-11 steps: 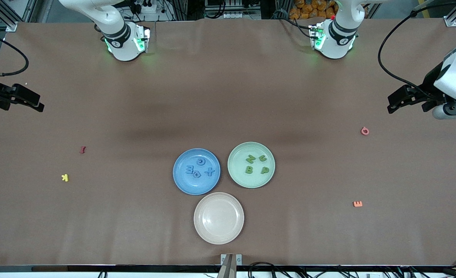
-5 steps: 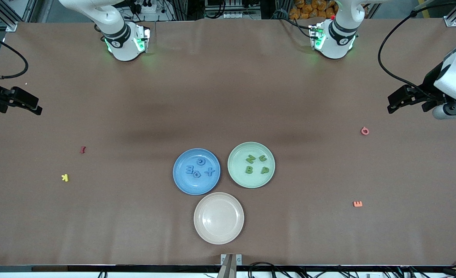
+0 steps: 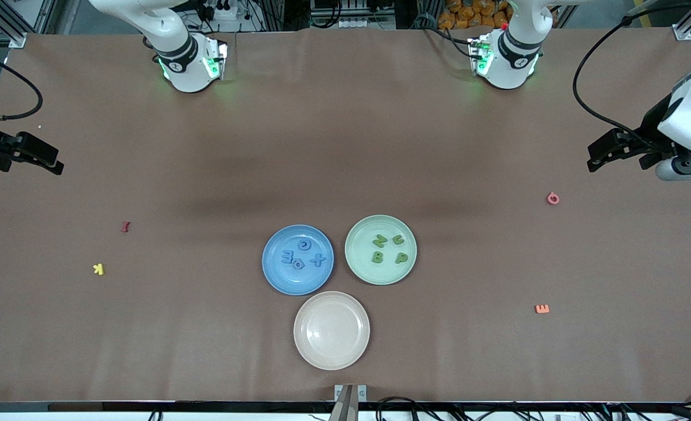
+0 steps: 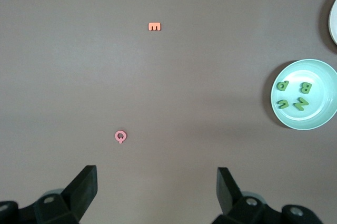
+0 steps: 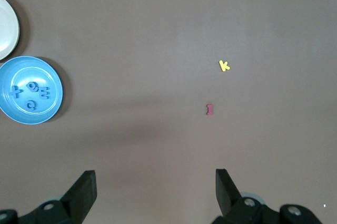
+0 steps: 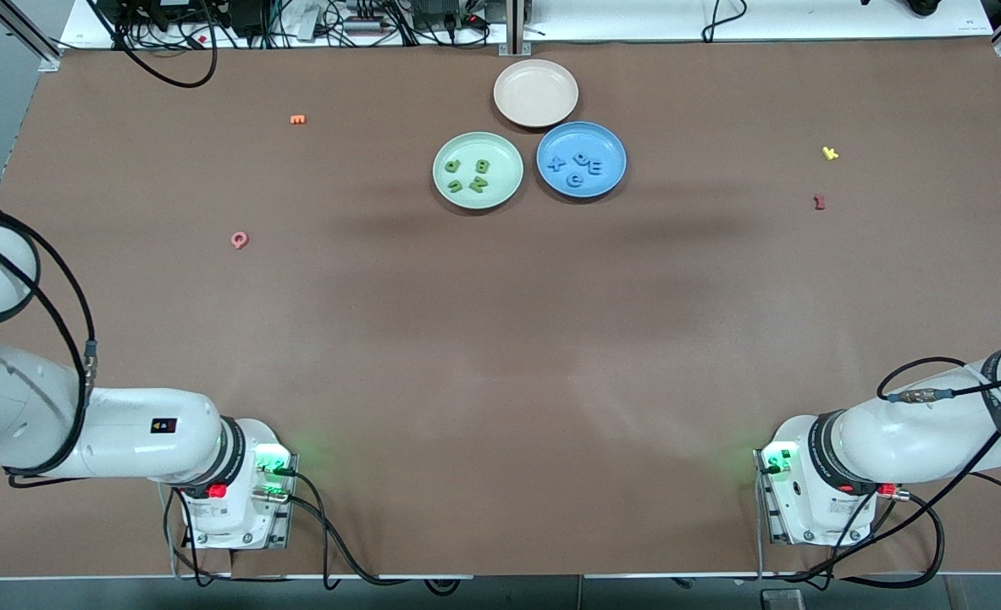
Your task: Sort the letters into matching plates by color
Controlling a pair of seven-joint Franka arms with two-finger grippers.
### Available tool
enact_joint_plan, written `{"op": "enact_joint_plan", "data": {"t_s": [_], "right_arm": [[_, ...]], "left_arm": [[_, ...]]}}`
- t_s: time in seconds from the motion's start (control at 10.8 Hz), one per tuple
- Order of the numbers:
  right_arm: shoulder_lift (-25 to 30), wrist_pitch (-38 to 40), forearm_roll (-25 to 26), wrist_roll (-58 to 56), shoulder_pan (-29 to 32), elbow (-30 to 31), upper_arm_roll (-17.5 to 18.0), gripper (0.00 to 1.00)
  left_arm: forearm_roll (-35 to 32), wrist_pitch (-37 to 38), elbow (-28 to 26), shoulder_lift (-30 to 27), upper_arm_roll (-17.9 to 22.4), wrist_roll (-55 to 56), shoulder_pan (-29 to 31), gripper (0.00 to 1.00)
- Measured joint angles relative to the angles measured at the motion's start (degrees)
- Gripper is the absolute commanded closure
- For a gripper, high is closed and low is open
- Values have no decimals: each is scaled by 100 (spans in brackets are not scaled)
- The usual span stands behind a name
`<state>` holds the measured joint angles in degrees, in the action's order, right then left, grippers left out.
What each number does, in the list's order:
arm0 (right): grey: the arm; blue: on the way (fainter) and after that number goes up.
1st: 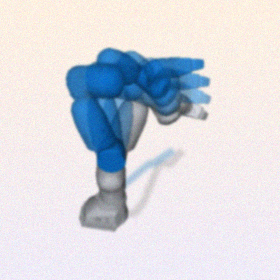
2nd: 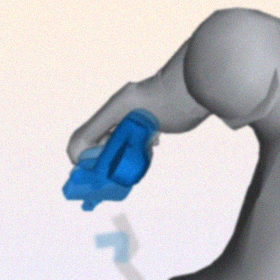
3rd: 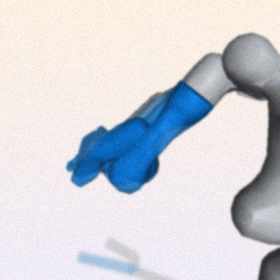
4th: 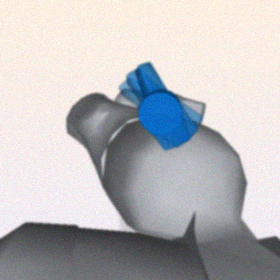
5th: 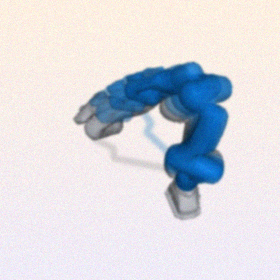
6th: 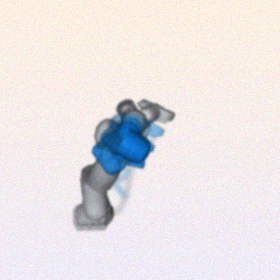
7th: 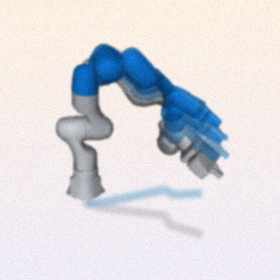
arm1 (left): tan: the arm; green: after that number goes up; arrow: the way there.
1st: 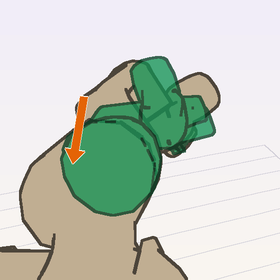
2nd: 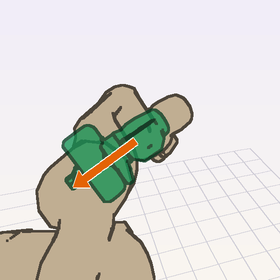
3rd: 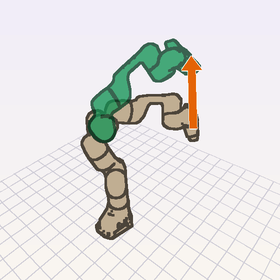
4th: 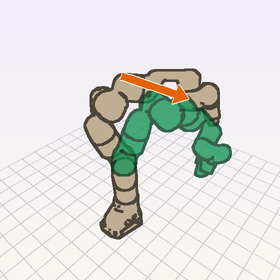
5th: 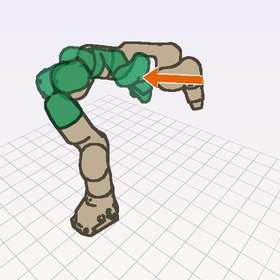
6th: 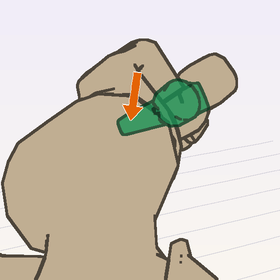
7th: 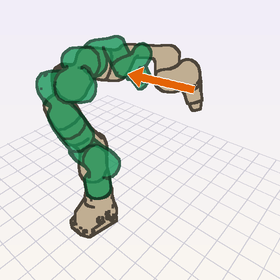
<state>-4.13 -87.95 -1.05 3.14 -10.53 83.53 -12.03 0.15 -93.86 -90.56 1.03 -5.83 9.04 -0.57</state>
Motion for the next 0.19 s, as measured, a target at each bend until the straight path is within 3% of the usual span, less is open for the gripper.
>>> {"op": "enact_joint_plan", "data": {"t_s": [0.19], "right_arm": [[-2, -2, 1, 0, 9, 0, -5, 0]], "left_arm": [[0, 0, 0, 0, 0, 0, 0, 0]]}}
